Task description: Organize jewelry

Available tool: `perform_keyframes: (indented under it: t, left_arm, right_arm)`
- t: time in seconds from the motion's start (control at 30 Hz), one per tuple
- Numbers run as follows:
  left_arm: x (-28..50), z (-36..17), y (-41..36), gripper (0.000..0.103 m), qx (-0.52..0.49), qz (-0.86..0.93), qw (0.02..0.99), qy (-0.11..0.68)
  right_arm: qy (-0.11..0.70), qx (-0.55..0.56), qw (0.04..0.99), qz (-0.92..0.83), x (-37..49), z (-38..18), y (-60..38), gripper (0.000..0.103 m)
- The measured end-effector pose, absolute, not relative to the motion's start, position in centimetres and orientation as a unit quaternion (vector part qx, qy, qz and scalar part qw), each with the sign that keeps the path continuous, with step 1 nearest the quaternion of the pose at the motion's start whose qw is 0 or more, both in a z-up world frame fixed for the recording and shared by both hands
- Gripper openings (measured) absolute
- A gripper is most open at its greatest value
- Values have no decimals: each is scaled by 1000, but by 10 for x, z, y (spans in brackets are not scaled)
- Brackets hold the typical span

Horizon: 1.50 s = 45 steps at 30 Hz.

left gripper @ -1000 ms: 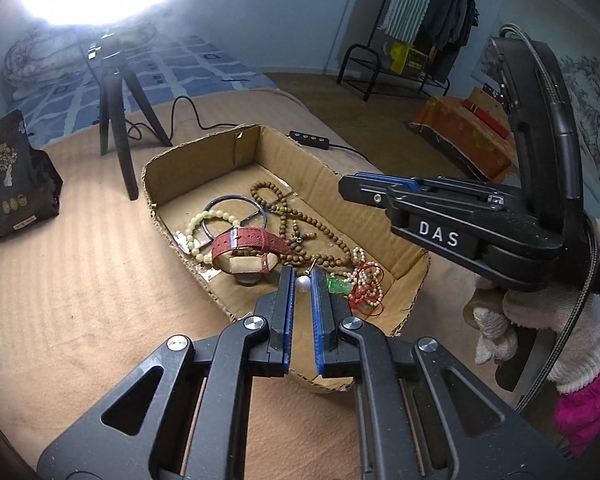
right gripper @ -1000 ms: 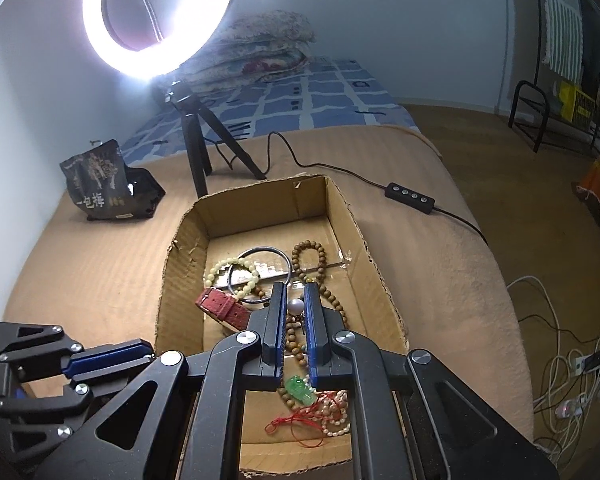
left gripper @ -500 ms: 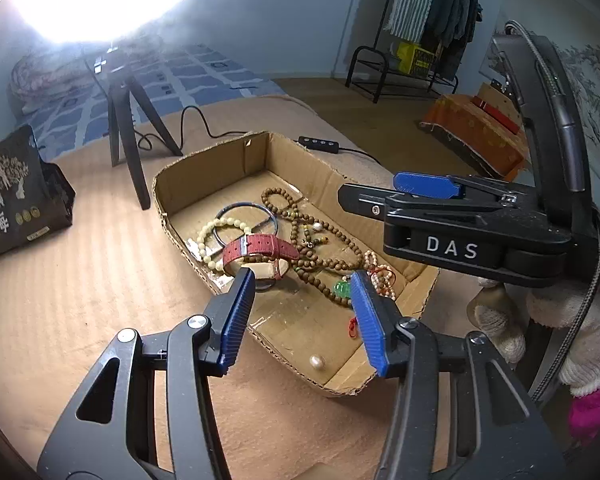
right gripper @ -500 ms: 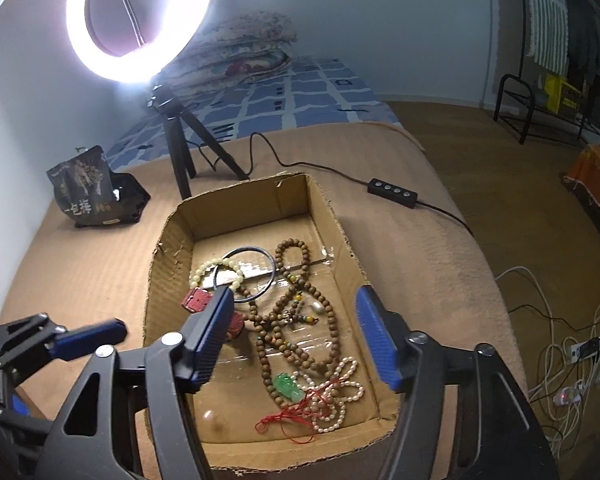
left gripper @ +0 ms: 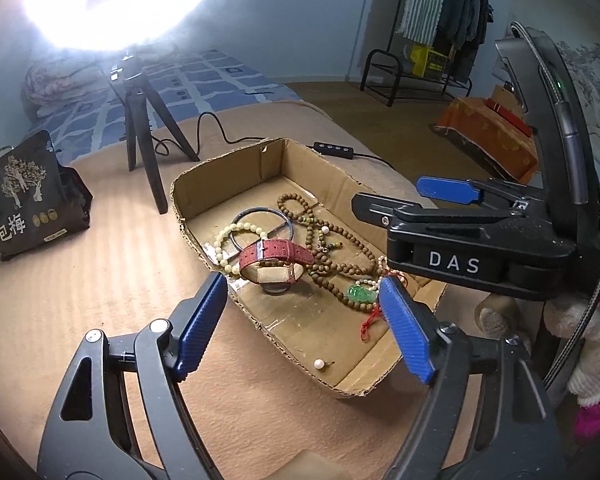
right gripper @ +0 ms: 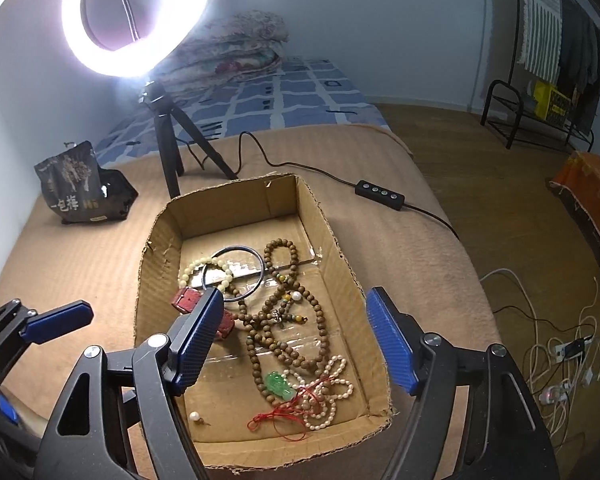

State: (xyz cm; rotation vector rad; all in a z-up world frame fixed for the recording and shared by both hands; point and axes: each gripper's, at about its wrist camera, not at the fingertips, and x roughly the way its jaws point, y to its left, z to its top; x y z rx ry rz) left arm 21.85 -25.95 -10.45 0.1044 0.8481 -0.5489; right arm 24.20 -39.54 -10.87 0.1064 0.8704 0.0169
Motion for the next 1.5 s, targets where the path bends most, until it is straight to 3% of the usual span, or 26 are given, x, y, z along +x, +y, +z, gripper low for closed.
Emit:
perform_keyframes:
  t: [0.83, 1.5]
  left_arm:
    - [202, -84, -253, 81, 46, -258, 885, 385]
    - [151, -39, -220, 81, 48, -251, 907, 335]
  right_arm:
    - [409, 45, 911, 1, 227, -90, -391, 75]
    - [366, 22, 930, -2, 180, -39, -376, 80]
